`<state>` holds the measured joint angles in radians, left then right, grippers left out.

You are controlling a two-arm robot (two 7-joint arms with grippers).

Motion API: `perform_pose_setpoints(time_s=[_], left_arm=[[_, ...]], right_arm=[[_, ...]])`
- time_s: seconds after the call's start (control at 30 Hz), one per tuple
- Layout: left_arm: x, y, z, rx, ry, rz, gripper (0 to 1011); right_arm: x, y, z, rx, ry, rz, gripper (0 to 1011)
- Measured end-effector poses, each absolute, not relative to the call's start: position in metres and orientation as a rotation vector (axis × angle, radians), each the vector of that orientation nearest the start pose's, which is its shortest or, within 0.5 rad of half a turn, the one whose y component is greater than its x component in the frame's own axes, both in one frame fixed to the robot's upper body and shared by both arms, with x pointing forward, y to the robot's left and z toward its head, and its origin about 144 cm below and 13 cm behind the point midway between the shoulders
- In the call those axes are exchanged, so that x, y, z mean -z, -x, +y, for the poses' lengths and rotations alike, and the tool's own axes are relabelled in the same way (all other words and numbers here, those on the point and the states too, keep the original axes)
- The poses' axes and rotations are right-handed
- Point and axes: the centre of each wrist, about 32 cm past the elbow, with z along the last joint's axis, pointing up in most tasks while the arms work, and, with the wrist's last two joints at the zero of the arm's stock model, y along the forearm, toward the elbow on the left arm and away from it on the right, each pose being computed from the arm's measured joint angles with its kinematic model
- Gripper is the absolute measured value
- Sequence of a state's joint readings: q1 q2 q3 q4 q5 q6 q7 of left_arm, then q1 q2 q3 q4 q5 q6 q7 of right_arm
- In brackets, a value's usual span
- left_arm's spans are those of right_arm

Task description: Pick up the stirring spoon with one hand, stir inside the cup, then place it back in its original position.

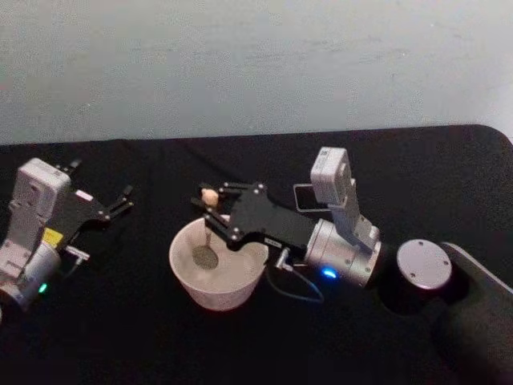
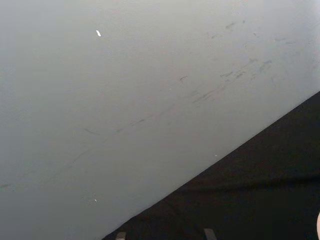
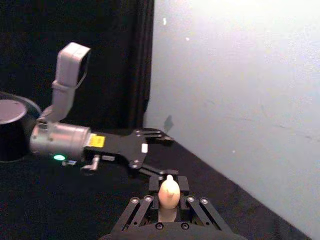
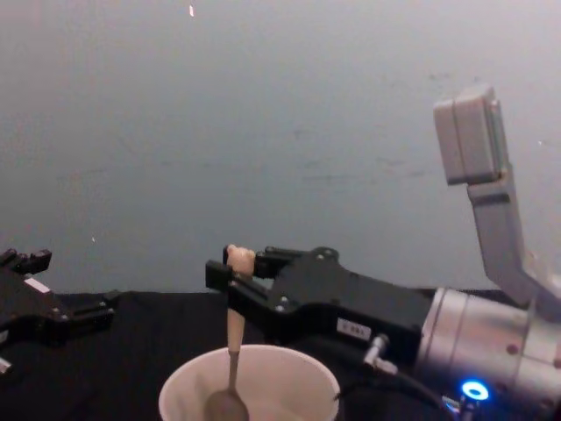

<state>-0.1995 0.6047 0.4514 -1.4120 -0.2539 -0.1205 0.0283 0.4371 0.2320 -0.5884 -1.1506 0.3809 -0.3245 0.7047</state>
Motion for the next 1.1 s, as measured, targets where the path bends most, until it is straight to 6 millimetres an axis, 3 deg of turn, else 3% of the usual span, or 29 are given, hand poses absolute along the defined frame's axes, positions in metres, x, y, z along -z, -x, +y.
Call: perform_pose_setpoints(time_s=[0.53,1.1], left_arm=[[-1.140,-0.489,0.310,-1.248,-0.304,-0.285,1001],[-1.140,-0.489,0.310,-1.248,-0.304,-0.285,1001]], right_arm=[[-1.138,-0.559,-0.178,0.510,-0.055,-0.189,213],[-1.142,-0.548,-0.198,0.522,-0.061,-0.192,213]])
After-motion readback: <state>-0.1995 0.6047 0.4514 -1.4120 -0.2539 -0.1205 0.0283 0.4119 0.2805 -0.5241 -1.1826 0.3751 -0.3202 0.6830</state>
